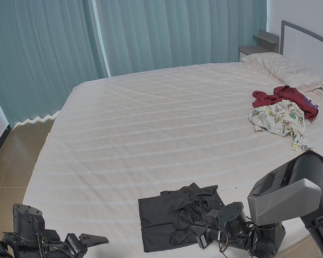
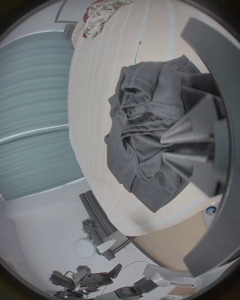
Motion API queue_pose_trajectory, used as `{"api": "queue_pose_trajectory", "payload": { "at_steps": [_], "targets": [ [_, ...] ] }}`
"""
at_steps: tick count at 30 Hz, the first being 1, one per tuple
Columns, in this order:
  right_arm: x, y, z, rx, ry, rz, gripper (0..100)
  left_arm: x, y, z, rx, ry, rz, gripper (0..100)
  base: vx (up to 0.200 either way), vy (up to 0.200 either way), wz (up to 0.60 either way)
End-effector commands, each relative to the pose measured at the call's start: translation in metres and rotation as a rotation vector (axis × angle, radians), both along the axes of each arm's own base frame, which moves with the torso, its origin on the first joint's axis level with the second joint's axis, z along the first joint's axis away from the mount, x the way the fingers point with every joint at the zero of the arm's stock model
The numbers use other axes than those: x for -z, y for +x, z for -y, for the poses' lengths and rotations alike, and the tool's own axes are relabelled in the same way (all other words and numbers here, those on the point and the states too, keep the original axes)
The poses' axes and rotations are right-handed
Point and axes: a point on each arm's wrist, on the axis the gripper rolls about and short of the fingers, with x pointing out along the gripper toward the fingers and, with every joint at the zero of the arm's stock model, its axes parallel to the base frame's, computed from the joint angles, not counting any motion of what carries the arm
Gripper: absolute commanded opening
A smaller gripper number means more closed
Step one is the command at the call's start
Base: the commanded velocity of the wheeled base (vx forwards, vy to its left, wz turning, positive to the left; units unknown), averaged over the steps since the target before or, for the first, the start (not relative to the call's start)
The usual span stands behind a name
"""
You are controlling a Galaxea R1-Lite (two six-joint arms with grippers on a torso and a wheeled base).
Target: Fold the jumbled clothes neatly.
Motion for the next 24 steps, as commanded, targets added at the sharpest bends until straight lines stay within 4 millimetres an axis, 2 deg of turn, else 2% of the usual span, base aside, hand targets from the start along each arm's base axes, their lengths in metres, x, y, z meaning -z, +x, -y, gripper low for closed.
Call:
{"api": "queue_pose_trajectory", "payload": {
  "at_steps": [1,13,16,19,24],
  "targets": [
    [-0.005,-0.003,0.007,0.012,0.008,0.012,0,0.001,0.001,0.000,0.001,0.004,-0.007,100,0.000,0.000,0.00],
    [-0.025,-0.019,0.030,0.073,0.057,-0.032,0,0.003,0.000,0.000,0.006,0.010,-0.010,100,0.000,0.000,0.00],
    [-0.034,-0.017,0.048,0.133,0.067,-0.041,0,0.003,0.000,0.000,0.006,0.008,-0.011,100,0.000,0.000,0.00],
    [-0.035,-0.012,0.065,0.201,0.065,-0.060,0,0.003,0.000,0.000,0.006,0.009,-0.012,100,0.000,0.000,0.00],
    [-0.032,-0.013,0.075,0.259,0.081,-0.105,0,0.003,0.000,0.000,0.006,0.009,-0.012,100,0.000,0.000,0.00]
  ]
}}
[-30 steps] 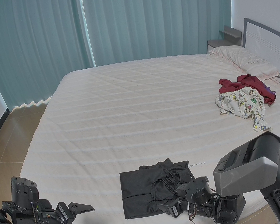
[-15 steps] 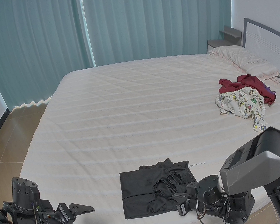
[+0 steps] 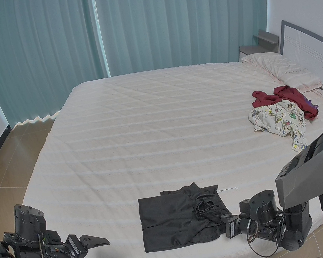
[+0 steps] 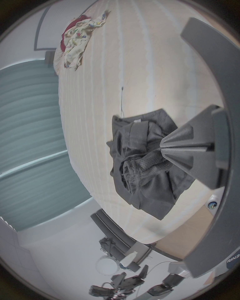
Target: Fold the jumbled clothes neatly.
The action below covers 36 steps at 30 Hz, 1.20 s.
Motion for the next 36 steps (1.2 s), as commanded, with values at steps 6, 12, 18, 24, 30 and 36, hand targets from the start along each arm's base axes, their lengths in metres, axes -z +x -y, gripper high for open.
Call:
{"api": "queue_pose_trajectory", "payload": {
  "at_steps": [6,12,18,24,30,36],
  "targets": [
    [0.000,-0.007,0.012,0.036,-0.005,-0.041,100,0.000,0.001,0.000,-0.001,-0.001,0.000,100,0.000,0.000,0.00],
    [-0.009,-0.014,0.021,0.047,-0.006,-0.045,100,0.001,0.001,0.000,-0.001,0.001,-0.006,100,0.000,0.000,0.00],
    [-0.035,0.005,0.011,0.056,0.081,0.088,100,0.001,0.001,0.000,-0.001,0.001,-0.005,100,0.000,0.000,0.00],
    [-0.013,0.017,-0.025,-0.029,0.068,0.084,100,0.001,0.001,0.000,-0.001,0.001,-0.005,100,0.000,0.000,0.00],
    [0.000,0.023,-0.041,-0.059,0.014,0.024,100,0.001,0.001,0.000,-0.001,0.001,-0.005,100,0.000,0.000,0.00],
    [-0.003,0.032,-0.027,0.033,-0.088,0.016,100,0.001,0.001,0.000,-0.001,0.001,-0.006,100,0.000,0.000,0.00]
  ]
}}
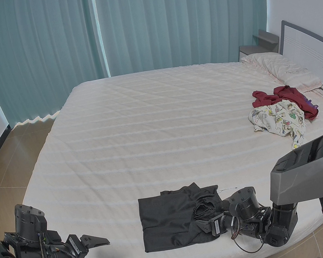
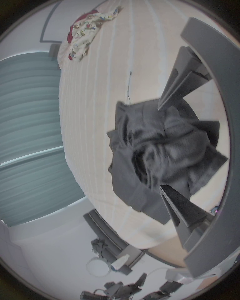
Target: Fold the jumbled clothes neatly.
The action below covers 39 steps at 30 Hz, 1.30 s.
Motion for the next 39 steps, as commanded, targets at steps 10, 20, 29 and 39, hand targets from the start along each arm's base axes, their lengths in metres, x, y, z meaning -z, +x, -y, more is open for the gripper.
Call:
{"api": "queue_pose_trajectory", "payload": {
  "at_steps": [10,20,29,39],
  "targets": [
    [-0.018,-0.015,0.049,0.202,-0.107,0.014,100,0.001,0.000,0.000,0.012,0.011,0.002,100,0.000,0.000,0.00],
    [-0.014,-0.044,0.074,0.197,-0.205,-0.084,100,0.001,0.000,0.000,0.011,0.010,0.002,100,0.000,0.000,0.00],
    [-0.031,-0.026,0.066,0.155,-0.111,0.059,100,0.001,0.000,0.000,0.010,0.009,0.001,100,0.000,0.000,0.00],
    [-0.010,0.022,0.018,0.143,0.040,0.123,100,0.001,0.000,0.000,0.012,0.010,0.001,100,0.000,0.000,0.00]
  ]
}}
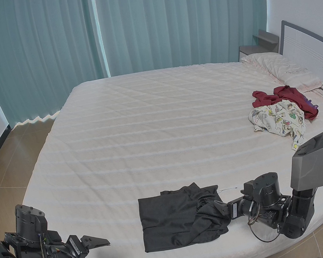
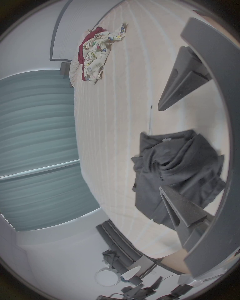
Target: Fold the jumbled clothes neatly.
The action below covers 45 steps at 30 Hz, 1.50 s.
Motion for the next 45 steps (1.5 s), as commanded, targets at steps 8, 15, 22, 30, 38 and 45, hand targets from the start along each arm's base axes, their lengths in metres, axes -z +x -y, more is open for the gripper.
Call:
{"api": "queue_pose_trajectory", "payload": {
  "at_steps": [8,15,22,30,38,45],
  "targets": [
    [0.031,0.014,-0.028,-0.070,-0.045,-0.188,100,0.000,0.000,0.000,0.001,0.000,-0.003,100,0.000,0.000,0.00],
    [0.030,-0.001,-0.017,-0.057,-0.091,-0.252,100,0.000,0.000,0.000,0.001,0.001,-0.001,100,0.000,0.000,0.00],
    [0.032,-0.031,0.006,-0.043,-0.186,-0.331,100,0.000,0.000,0.000,0.000,0.001,-0.001,100,0.000,0.000,0.00],
    [0.022,-0.037,0.013,-0.019,-0.233,-0.278,100,0.000,0.000,0.000,0.000,0.001,-0.001,100,0.000,0.000,0.00],
    [-0.026,-0.030,0.009,-0.035,-0.107,-0.117,100,0.001,0.000,0.000,0.001,0.001,-0.002,100,0.000,0.000,0.00],
    [-0.044,0.002,0.000,-0.013,0.065,-0.053,100,0.001,0.000,0.000,0.001,0.001,-0.002,100,0.000,0.000,0.00]
  ]
}}
